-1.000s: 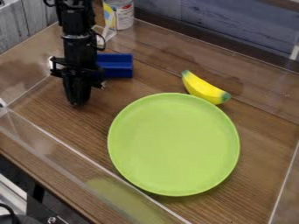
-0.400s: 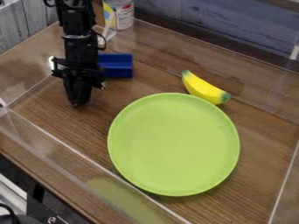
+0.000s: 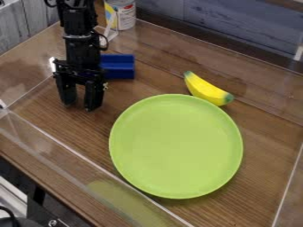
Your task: Remove the blue object from inside the green plate and put it on the table
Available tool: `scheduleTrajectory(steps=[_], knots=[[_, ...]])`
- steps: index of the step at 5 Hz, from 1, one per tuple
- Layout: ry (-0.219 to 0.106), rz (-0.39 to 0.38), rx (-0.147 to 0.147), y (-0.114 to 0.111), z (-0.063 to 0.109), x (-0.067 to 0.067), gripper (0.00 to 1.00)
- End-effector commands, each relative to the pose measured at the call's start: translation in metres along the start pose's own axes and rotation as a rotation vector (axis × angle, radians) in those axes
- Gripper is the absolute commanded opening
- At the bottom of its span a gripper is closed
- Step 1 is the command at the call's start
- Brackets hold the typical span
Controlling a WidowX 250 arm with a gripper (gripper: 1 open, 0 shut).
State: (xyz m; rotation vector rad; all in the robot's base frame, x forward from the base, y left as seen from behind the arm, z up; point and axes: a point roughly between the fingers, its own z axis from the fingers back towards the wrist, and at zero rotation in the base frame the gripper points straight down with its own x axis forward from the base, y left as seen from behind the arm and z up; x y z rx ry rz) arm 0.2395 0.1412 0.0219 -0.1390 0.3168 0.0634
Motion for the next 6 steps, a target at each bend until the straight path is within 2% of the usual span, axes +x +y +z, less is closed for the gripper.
scheduleTrajectory(steps=[1,3,4,5,6], knots=[[-0.061,0.001,0.026,0.002,0.016,0.005,0.0],[-0.073,-0.003,0.022,-0.002,0.023,0.005,0.0],[-0.076,-0.005,0.021,-0.004,0.028,0.003,1.0],[-0.079,-0.007,0.021,-0.006,0.033,0.002,1.0],[-0.09,-0.009,0.019,-0.009,0.039,0.002,0.0]])
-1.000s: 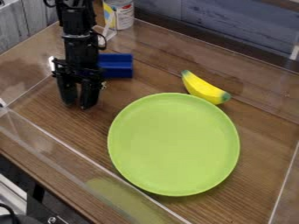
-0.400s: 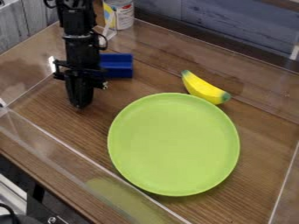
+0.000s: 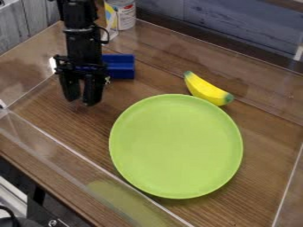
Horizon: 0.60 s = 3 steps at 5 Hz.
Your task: Remove the blue object from inside the green plate and put it on the table
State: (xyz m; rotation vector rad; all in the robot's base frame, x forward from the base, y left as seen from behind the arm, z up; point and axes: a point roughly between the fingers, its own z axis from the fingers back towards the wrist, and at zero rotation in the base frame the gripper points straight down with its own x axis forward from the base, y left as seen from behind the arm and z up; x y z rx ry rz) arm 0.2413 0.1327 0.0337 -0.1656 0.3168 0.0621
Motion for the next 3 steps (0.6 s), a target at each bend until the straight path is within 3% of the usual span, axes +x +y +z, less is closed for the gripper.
scheduleTrajectory(steps=[1,2,3], knots=[[-0.099,-0.009,0.043,-0.0014,0.031,0.0052,0.0],[-0.101,-0.012,0.044,-0.0031,0.034,0.0042,1.0],[-0.097,-0.013,0.045,-0.0028,0.0317,0.006,0.0]])
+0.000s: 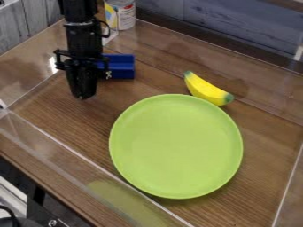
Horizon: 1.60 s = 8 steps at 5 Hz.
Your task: Remove the blue object from inside the green plate and put it on the table
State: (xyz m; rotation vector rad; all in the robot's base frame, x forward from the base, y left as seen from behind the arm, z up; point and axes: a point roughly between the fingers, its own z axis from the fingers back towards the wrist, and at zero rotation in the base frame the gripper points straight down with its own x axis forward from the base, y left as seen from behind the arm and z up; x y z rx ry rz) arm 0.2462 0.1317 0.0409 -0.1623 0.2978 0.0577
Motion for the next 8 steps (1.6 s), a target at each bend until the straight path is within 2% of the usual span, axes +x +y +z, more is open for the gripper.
scheduleTrajectory(steps=[1,3,4,5,6,7,8], knots=[[-0.072,-0.008,0.043,0.001,0.02,0.007,0.0],[-0.05,-0.01,0.045,0.007,0.008,0.013,0.0],[-0.057,-0.014,0.046,0.005,0.012,0.012,1.0],[-0.069,-0.023,0.044,0.001,0.02,0.011,1.0],[-0.082,-0.029,0.042,-0.002,0.025,0.011,0.0],[-0.089,-0.033,0.04,-0.005,0.029,0.011,0.0],[-0.08,-0.032,0.04,-0.001,0.023,0.013,0.0]])
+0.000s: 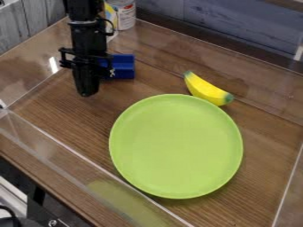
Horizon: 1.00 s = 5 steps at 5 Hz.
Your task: Remove the blue object from inside the green plate and put it on the table
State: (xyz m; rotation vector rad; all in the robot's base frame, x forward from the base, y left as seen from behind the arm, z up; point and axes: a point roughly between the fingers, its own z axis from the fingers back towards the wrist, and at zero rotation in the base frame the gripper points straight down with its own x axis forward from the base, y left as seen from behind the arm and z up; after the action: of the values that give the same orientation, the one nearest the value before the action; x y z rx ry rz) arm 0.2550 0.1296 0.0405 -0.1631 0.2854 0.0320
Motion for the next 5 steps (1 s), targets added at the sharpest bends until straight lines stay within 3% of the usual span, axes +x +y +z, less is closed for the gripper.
scheduleTrajectory(steps=[1,3,5], knots=[[-0.058,-0.004,0.038,0.006,0.014,0.008,0.0],[-0.039,-0.001,0.04,0.013,0.002,0.012,0.0],[-0.033,0.015,0.028,0.018,0.003,0.009,0.0]])
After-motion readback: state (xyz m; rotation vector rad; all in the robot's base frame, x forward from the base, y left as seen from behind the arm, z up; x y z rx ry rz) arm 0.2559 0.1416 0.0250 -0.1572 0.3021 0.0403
